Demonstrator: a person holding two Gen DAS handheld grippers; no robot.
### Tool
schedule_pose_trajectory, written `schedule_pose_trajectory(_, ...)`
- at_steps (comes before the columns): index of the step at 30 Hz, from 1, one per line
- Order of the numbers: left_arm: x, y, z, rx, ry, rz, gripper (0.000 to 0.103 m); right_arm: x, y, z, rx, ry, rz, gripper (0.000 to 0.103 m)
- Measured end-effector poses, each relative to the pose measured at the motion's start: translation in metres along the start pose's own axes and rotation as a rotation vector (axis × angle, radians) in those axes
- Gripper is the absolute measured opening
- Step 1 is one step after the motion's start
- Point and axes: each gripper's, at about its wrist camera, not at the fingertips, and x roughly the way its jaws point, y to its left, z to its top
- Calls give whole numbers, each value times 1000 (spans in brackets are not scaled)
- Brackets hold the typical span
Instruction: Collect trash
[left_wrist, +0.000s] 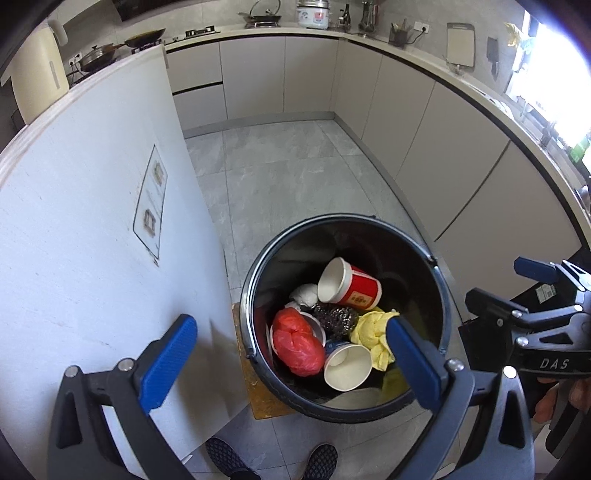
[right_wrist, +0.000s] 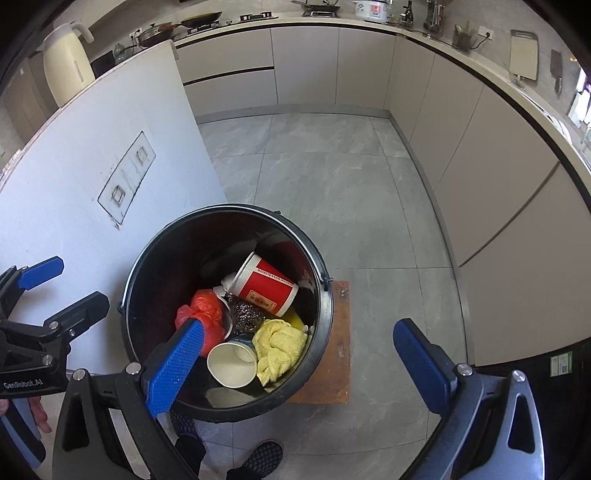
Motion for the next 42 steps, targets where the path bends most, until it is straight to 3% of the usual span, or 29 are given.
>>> schedule_pose_trajectory(12,-66,4,12,63,-35,7,103,-81,13,-2,33,-69,-29,103)
schedule_pose_trajectory(20,-122,20,20,74,-98,-5,103,-145,29,-7,132,-127,-52,103)
schedule_pose_trajectory(31,-187,40,19,103,-210,-30,103,-217,66,-20,156,-180,-115,103)
schedule_pose_trajectory(42,-225,52,11,110,-285,-23,103,-265,104,-32,138,-258,-146,103)
